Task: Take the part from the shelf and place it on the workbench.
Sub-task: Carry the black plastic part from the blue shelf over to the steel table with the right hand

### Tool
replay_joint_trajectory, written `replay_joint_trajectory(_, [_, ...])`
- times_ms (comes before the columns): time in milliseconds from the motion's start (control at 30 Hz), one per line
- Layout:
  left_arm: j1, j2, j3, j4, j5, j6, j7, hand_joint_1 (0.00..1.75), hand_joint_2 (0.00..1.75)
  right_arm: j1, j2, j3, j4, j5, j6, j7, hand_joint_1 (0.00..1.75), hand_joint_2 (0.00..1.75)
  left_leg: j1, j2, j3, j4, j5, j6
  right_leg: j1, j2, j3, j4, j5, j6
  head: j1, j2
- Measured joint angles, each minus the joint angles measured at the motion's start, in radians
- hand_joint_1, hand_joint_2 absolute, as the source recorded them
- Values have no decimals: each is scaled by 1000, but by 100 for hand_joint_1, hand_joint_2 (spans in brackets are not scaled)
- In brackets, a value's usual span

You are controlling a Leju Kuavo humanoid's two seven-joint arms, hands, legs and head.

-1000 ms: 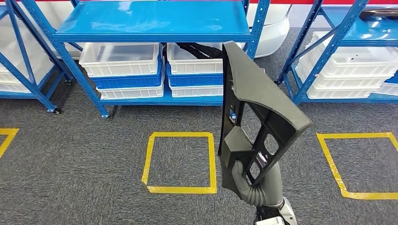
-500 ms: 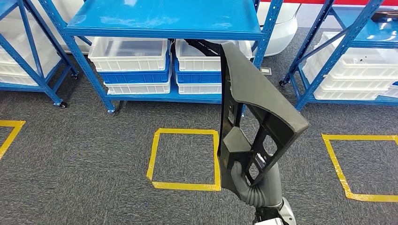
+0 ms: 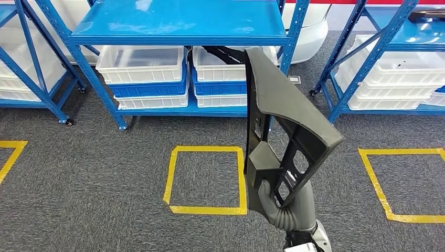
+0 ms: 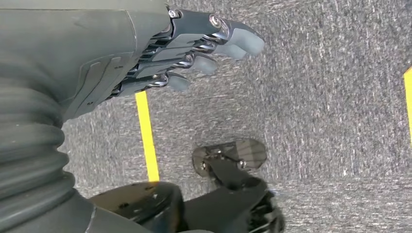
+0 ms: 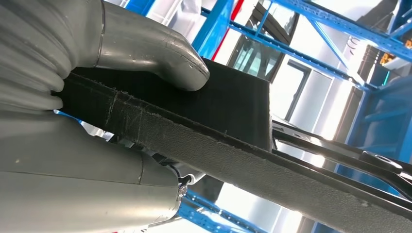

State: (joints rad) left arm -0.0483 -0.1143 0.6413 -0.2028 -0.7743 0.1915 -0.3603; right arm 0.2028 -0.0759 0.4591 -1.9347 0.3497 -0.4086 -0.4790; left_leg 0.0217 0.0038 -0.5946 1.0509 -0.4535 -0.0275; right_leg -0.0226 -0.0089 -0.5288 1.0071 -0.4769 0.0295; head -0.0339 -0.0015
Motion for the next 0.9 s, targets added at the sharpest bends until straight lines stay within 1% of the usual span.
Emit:
replay_joint_trajectory(33, [-1, -1, 0, 0, -1, 0, 0, 0, 175, 0, 0, 0, 0, 1, 0, 0, 175, 175, -4, -2, 2, -11, -2, 5, 2, -1, -2, -1, 0, 5, -1, 0])
replay_joint_trajectory(100, [-2, -1, 0, 0, -2, 1, 1, 0, 175, 0, 0, 1, 0, 2, 0, 1, 175, 175, -7, -7, -3, -16, 3, 21, 1, -4, -6, -4, 2, 16, -2, 0])
replay_joint_trajectory(133, [-2, -1, 0, 0, -3, 1, 1, 0, 175, 0, 0, 1, 0, 2, 0, 1, 175, 175, -8, -9, -4, -18, 5, 29, 0, -5, -11, 3, -3, 19, -1, 0])
replay_joint_trajectory(167, [-3, -1, 0, 0, -5, 1, 1, 0, 175, 0, -1, 1, 0, 2, 0, 1, 175, 175, -7, -11, -6, -21, 9, 37, 0, -4, -25, 27, -18, 19, -1, 0])
replay_joint_trajectory(200, [-3, -1, 0, 0, -7, 1, 1, 0, 175, -1, -1, 1, 0, 3, 0, 1, 175, 175, -7, -13, -7, -23, 11, 45, 0, -2, -49, 75, -42, 16, 1, 0])
replay_joint_trajectory(267, [-4, -1, 0, 0, -9, 2, 1, 0, 175, 0, -2, 1, 0, 3, 0, 2, 175, 175, -9, -17, -13, -23, 14, 54, 1, 3, -119, 216, -100, 7, 2, 0])
replay_joint_trajectory(300, [-5, -1, 0, 0, -9, 2, 2, 0, 175, 0, -2, 1, 0, 4, 0, 2, 175, 175, -11, -19, -16, -23, 15, 56, 2, 4, -149, 275, -118, 6, 2, 0])
replay_joint_trajectory(333, [-4, -1, 0, 0, -10, 2, 2, 0, 175, 0, -2, 1, 0, 5, 0, 2, 175, 175, -12, -22, -17, -23, 16, 57, 2, 5, -165, 306, -124, 9, 2, 0])
replay_joint_trajectory(367, [-4, -1, 0, 0, -10, 2, 2, 0, 175, 0, -3, 1, 0, 6, 0, 3, 175, 175, -12, -26, -18, -23, 17, 58, 2, 5, -159, 293, -112, 15, 2, 0])
replay_joint_trajectory(400, [-5, -1, 0, 1, -10, 2, 3, 0, 175, 0, -3, 1, 0, 7, 0, 3, 175, 175, -12, -31, -18, -23, 18, 57, 2, 7, -132, 238, -88, 22, 2, 0])
replay_joint_trajectory(433, [-5, -2, 0, 1, -10, 2, 3, 0, 175, 0, -3, 2, 0, 8, 0, 4, 175, 175, -12, -36, -18, -23, 19, 56, 2, 11, -92, 162, -60, 26, 3, 0])
replay_joint_trajectory(467, [-5, -2, 0, 1, -10, 2, 3, 0, 175, 0, -3, 2, 0, 8, 0, 4, 175, 175, -15, -42, -18, -21, 20, 53, 4, 17, -54, 86, -33, 28, 3, 0])
replay_joint_trajectory(500, [-6, -3, 1, 1, -10, 2, 3, 0, 175, 0, -3, 2, 0, 9, 0, 4, 175, 175, -18, -46, -19, -20, 22, 49, 5, 21, -28, 33, -16, 26, 2, 0])
replay_joint_trajectory(533, [-6, -3, 1, 1, -10, 2, 3, 0, 175, 0, -4, 2, 0, 9, 0, 4, 175, 175, -19, -48, -20, -20, 23, 44, 6, 24, -16, 7, -8, 22, 2, 0])
replay_joint_trajectory(567, [-6, -3, 1, 1, -10, 1, 4, 0, 175, 0, -4, 2, 0, 10, 0, 4, 175, 175, -20, -50, -21, -21, 25, 39, 9, 24, -15, 2, -5, 17, 2, 0])
replay_joint_trajectory(633, [-5, -3, 1, 1, -11, 1, 4, 0, 175, -1, -4, 2, 0, 12, 0, 4, 175, 175, -17, -50, -24, -20, 26, 29, 6, 17, -12, -1, 2, 7, 2, 0])
replay_joint_trajectory(667, [-5, -3, 1, 1, -11, 1, 4, 0, 175, -1, -4, 2, 0, 12, 1, 4, 175, 175, -16, -44, -31, -3, 13, 23, 2, 13, -10, -4, 5, 0, 0, 0])
replay_joint_trajectory(700, [-6, -2, 2, 1, -12, 1, 4, 0, 175, -1, -4, 1, 0, 12, 2, 4, 175, 175, -15, -36, -46, 33, -11, 18, -2, 8, -8, -6, 9, -7, -3, 0])
replay_joint_trajectory(733, [-6, -2, 2, 1, -12, 1, 4, 0, 175, -1, -4, 1, 0, 12, 3, 4, 175, 175, -13, -26, -70, 90, -44, 13, -5, 3, -8, -7, 10, -11, -5, 0])
replay_joint_trajectory(767, [-6, -2, 2, 1, -12, 1, 4, 0, 175, -1, -4, 1, 0, 12, 5, 4, 175, 175, -12, -20, -100, 158, -78, 8, -5, -2, -8, -7, 10, -14, -7, 0])
replay_joint_trajectory(800, [-6, -3, 2, 1, -13, 1, 4, 0, 175, -1, -4, 1, 0, 12, 6, 4, 175, 175, -9, -17, -128, 218, -101, 4, -4, -9, -8, -6, 10, -14, -7, 0])
replay_joint_trajectory(833, [-6, -3, 2, 1, -13, 0, 4, 0, 175, -1, -4, 1, 0, 12, 6, 4, 175, 175, -7, -14, -144, 252, -108, 1, -4, -15, -8, -6, 10, -14, -7, 0])
replay_joint_trajectory(867, [-6, -3, 2, 1, -14, 0, 4, 0, 175, -1, -4, 1, 0, 13, 7, 4, 175, 175, -5, -10, -142, 248, -96, -2, -4, -23, -7, -6, 9, -14, -8, 0])
replay_joint_trajectory(900, [-6, -2, 2, 1, -14, 0, 4, 0, 175, -1, -4, 1, 0, 13, 8, 4, 175, 175, -2, -3, -119, 204, -67, -5, -6, -30, -4, -6, 7, -12, -7, 0])
